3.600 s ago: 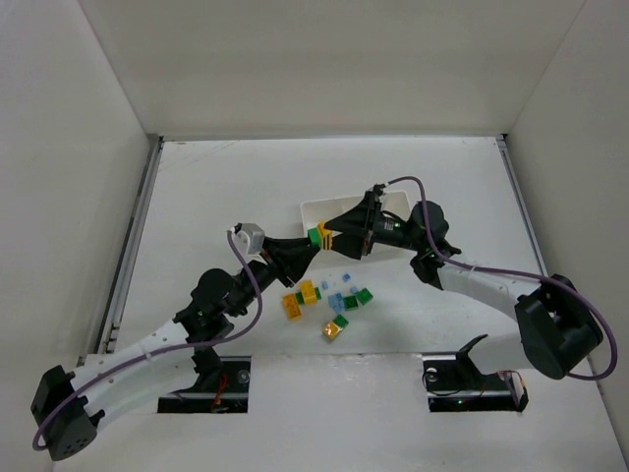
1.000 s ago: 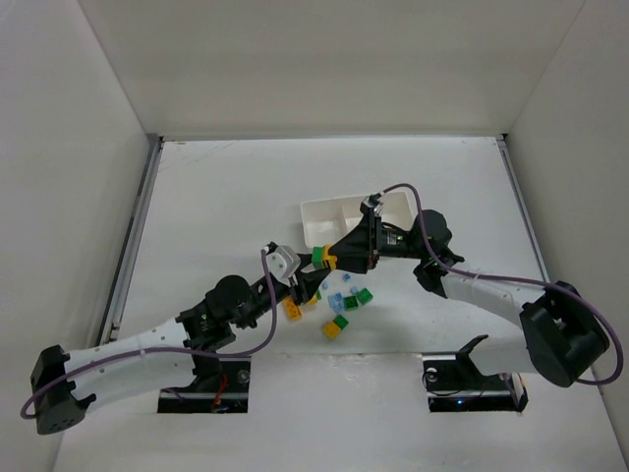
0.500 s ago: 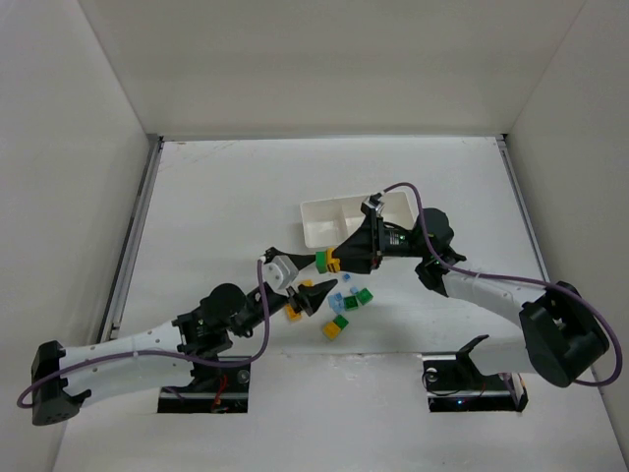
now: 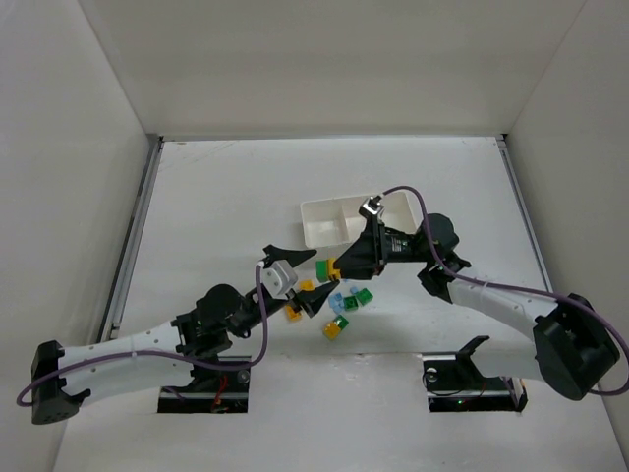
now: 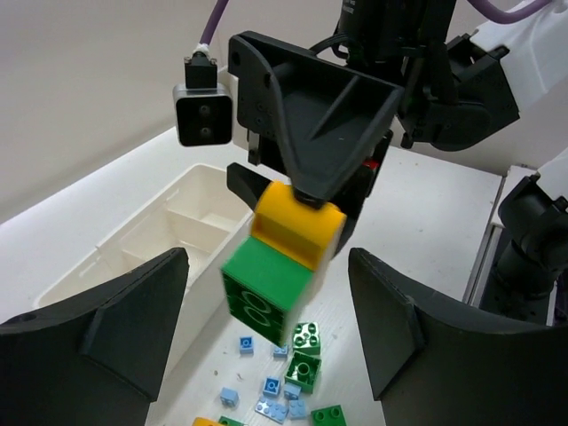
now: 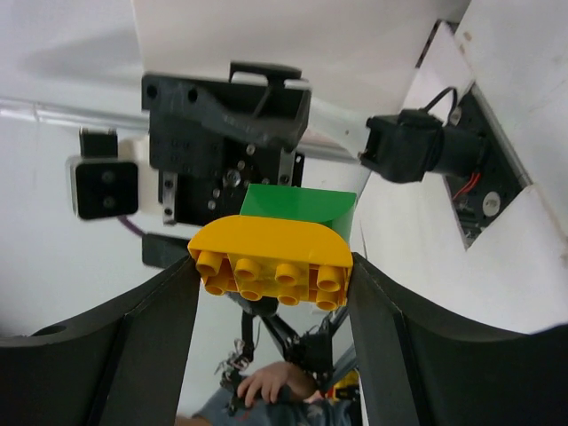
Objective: Sort the legos into containers by color
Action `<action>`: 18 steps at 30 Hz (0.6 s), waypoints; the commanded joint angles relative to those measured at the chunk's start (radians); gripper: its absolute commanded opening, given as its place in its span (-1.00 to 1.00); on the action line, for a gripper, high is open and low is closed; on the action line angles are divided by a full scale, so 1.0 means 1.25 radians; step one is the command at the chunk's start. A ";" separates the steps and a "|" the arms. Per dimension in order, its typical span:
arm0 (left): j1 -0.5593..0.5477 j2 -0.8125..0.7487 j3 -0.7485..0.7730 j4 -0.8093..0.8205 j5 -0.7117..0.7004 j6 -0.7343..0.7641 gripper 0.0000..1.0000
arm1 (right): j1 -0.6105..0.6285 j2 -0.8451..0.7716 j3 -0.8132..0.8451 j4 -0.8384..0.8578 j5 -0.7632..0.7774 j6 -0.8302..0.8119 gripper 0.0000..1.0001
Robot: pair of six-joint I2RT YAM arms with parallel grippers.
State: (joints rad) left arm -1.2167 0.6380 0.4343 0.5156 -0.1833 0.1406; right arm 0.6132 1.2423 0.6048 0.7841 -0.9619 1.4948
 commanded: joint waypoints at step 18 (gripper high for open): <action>-0.083 -0.028 0.044 -0.042 0.084 0.032 0.03 | 0.083 -0.050 -0.020 0.012 -0.040 -0.026 -0.19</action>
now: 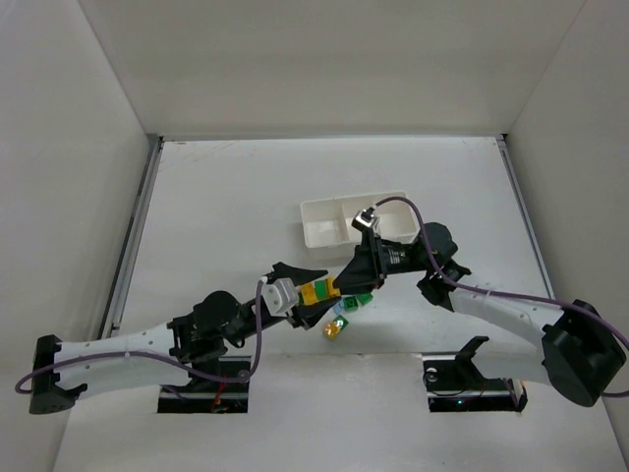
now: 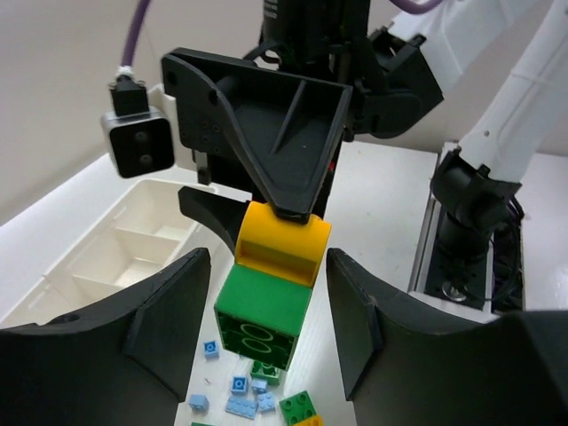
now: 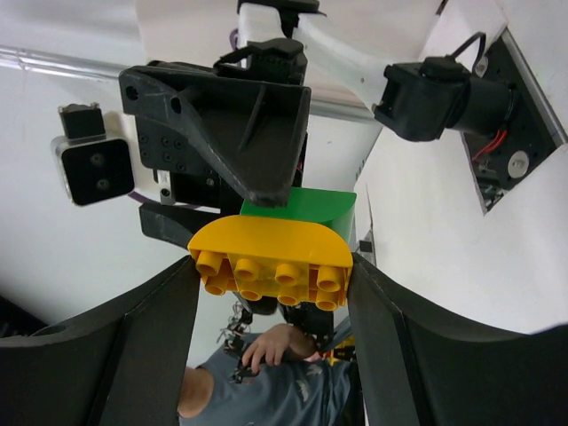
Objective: Sort the legos into containers by color
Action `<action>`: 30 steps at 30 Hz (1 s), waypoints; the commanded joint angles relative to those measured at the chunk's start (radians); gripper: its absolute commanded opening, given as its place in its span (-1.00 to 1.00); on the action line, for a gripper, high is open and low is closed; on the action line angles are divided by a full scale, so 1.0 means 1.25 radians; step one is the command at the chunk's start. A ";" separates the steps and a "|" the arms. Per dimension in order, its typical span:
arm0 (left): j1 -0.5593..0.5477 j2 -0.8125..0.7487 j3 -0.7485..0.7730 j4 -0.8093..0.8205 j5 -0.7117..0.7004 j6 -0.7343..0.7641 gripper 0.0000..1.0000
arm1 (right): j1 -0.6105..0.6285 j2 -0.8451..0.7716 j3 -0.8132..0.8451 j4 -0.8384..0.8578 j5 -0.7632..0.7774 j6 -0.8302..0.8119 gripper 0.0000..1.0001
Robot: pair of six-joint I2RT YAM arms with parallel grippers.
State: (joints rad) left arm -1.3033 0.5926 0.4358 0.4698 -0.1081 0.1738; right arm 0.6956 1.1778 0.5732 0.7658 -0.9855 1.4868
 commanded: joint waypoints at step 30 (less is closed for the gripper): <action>-0.062 -0.018 0.028 -0.051 -0.099 0.041 0.04 | -0.022 -0.034 0.034 0.022 -0.056 -0.015 -0.19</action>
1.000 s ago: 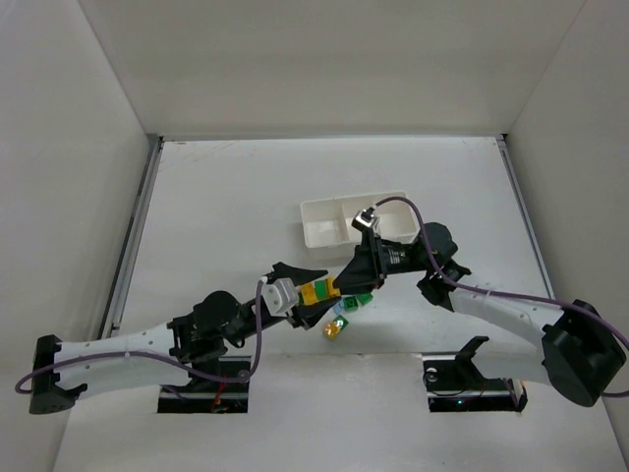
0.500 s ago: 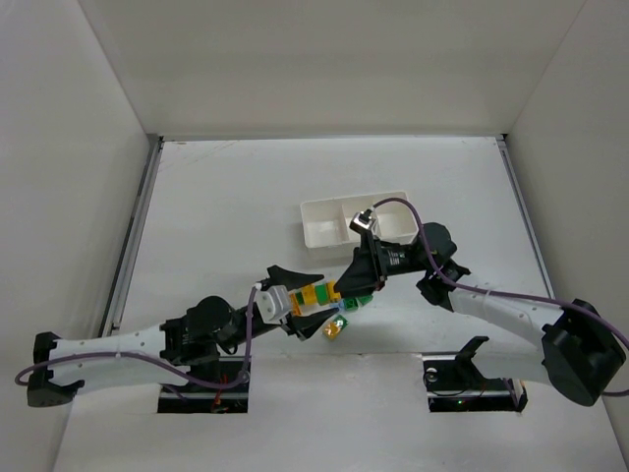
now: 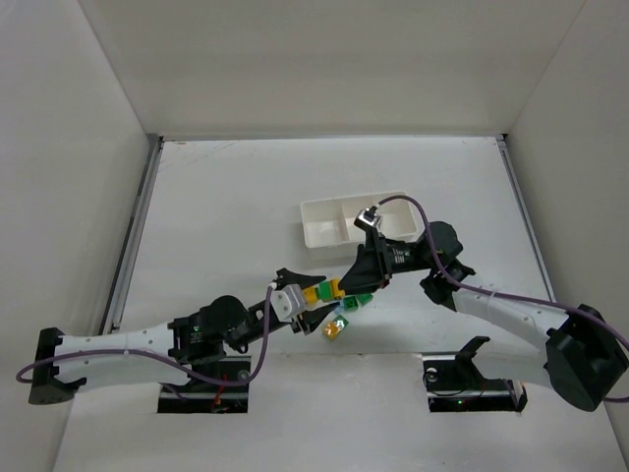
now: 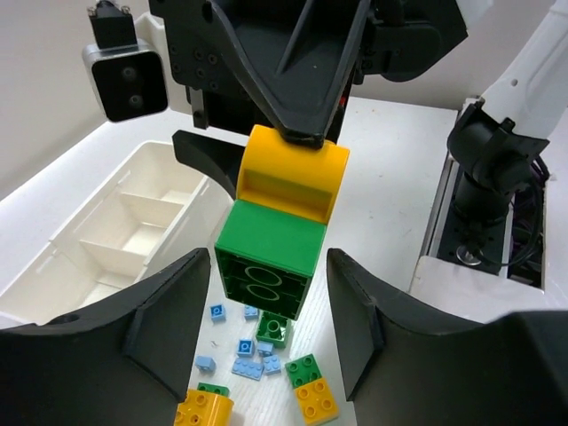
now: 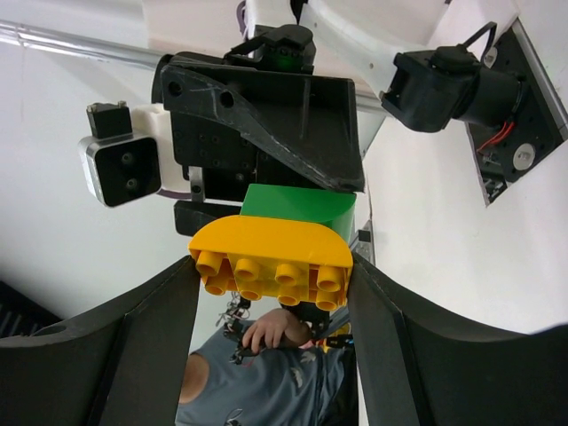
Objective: Sort the legos into containers by color
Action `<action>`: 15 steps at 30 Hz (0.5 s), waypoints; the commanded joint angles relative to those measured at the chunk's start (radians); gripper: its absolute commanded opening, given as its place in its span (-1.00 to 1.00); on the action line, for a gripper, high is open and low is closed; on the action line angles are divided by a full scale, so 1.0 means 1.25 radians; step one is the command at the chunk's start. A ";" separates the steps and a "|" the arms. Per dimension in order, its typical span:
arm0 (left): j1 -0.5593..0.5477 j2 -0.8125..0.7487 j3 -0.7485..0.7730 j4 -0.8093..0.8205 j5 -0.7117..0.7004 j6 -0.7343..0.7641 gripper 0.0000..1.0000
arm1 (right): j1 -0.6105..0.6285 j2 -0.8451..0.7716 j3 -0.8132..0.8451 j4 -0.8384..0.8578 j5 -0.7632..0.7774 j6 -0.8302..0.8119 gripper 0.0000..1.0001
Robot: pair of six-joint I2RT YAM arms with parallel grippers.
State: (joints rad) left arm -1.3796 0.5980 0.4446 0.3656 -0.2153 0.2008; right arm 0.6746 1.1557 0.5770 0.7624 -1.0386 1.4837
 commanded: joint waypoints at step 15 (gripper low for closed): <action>-0.025 -0.026 0.031 0.024 0.018 0.025 -0.48 | -0.035 0.008 0.024 0.022 -0.001 -0.016 -0.24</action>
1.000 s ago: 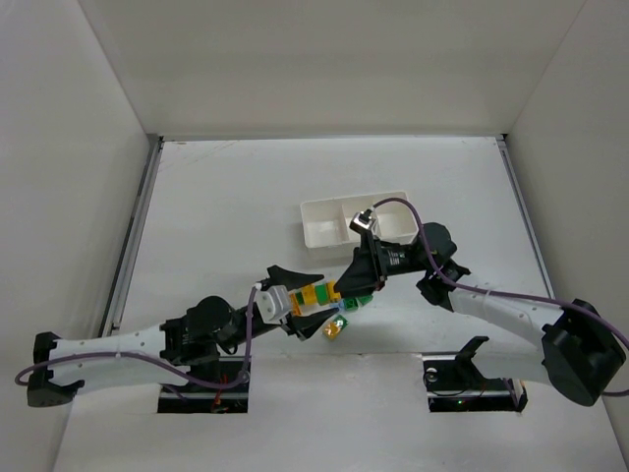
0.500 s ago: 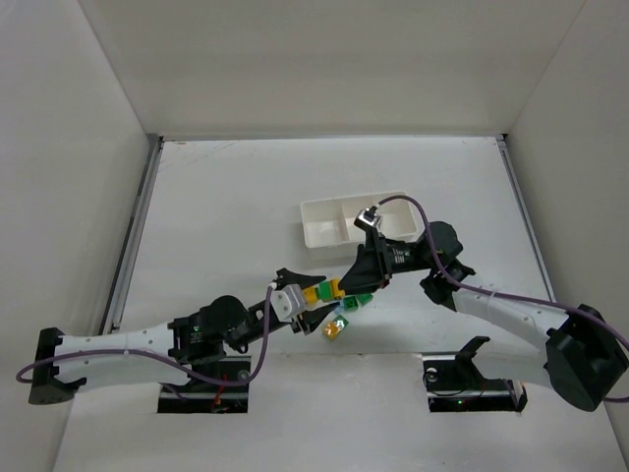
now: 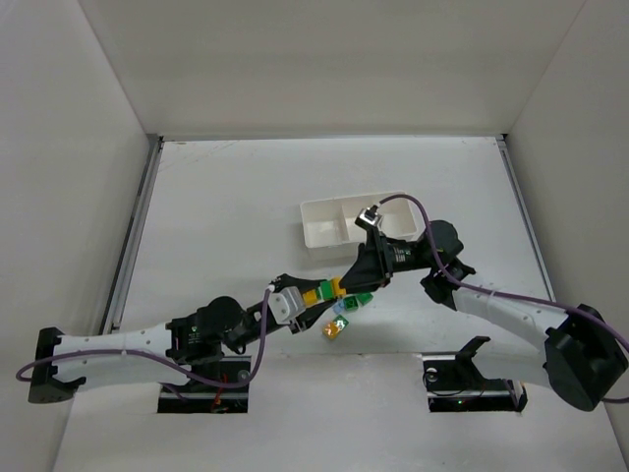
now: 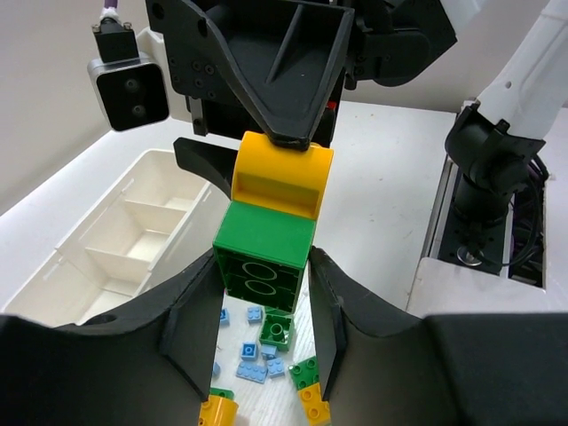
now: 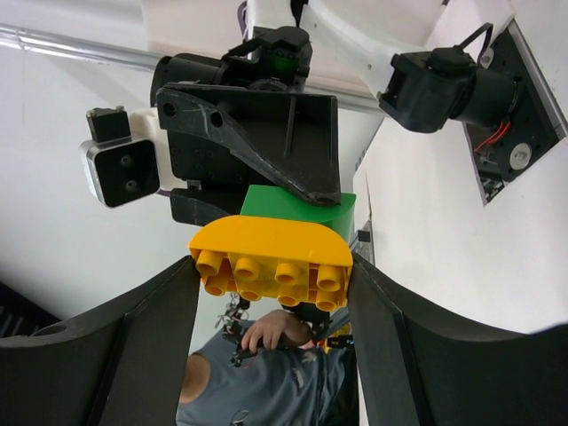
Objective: Sort the legos into containers by color
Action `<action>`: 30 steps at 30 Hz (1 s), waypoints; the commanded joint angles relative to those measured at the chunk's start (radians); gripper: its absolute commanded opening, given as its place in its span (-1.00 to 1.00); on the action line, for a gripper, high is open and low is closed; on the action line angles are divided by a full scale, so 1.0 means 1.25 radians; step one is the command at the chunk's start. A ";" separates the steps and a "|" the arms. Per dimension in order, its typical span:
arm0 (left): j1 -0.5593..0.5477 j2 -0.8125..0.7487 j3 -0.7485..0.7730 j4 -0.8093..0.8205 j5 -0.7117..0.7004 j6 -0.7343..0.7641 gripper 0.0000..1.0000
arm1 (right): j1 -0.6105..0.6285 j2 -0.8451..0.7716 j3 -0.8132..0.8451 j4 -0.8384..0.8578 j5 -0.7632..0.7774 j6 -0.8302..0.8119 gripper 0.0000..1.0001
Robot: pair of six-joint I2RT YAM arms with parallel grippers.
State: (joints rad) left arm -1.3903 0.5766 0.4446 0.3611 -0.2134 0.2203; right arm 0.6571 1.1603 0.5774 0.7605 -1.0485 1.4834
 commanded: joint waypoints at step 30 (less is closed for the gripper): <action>0.164 0.050 -0.010 0.125 -0.071 -0.129 -0.78 | -0.227 0.100 0.058 -0.022 0.164 -0.125 -0.26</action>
State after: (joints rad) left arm -1.2266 0.5987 0.4171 0.4343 -0.2882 0.1268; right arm 0.4110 1.2636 0.5873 0.7334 -0.9199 1.4086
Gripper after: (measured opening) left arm 0.340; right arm 0.686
